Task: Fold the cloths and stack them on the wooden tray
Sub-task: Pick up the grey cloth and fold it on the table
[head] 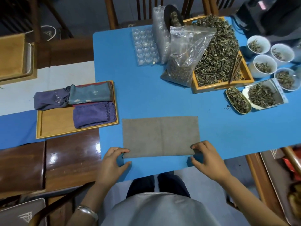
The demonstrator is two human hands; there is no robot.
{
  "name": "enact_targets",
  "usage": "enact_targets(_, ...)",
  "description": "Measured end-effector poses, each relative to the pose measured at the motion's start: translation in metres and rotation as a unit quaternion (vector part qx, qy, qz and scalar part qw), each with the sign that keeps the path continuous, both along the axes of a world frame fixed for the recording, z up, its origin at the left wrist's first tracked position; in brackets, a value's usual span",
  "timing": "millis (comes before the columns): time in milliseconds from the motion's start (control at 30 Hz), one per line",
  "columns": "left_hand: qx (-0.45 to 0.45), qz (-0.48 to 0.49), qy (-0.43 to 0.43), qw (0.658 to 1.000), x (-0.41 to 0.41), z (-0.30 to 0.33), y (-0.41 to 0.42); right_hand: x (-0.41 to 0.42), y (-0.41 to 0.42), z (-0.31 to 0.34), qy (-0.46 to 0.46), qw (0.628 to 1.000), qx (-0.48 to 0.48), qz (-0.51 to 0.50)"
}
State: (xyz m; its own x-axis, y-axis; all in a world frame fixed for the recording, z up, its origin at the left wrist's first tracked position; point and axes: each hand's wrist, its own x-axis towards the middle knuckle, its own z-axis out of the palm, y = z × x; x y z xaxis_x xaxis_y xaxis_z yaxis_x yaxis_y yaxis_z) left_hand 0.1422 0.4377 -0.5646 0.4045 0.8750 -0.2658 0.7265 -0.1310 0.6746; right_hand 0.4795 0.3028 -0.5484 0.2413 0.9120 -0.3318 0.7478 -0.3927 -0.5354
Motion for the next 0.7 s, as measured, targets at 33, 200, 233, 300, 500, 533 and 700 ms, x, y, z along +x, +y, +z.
enact_targets(33,0.000,-0.005,0.005,1.000,0.000,0.000,0.001,-0.001,0.002,0.000,-0.007,1.000,-0.007,0.009)
enact_targets(200,0.044,0.004,0.002,0.999,0.007,-0.003,0.002,-0.005,0.008,-0.001,-0.046,0.999,-0.006,0.013)
enact_targets(233,0.047,0.009,0.000,0.999,0.008,-0.003,0.002,-0.005,0.007,-0.001,-0.048,0.999,0.002,0.008)
enact_targets(300,0.045,0.016,-0.007,0.999,0.006,-0.003,-0.001,-0.005,0.005,0.001,-0.055,0.998,0.017,-0.006)
enact_targets(500,0.012,0.116,-0.069,0.991,0.000,0.004,-0.023,-0.005,-0.008,0.011,-0.051,0.995,0.049,-0.071)
enact_targets(533,0.008,0.135,-0.085,0.987,0.001,0.004,-0.024,-0.005,-0.008,0.012,-0.030,0.994,0.057,-0.088)
enact_targets(700,-0.044,0.201,-0.158,0.966,0.021,0.008,-0.007,0.002,0.017,0.010,0.136,0.961,0.064,-0.234)
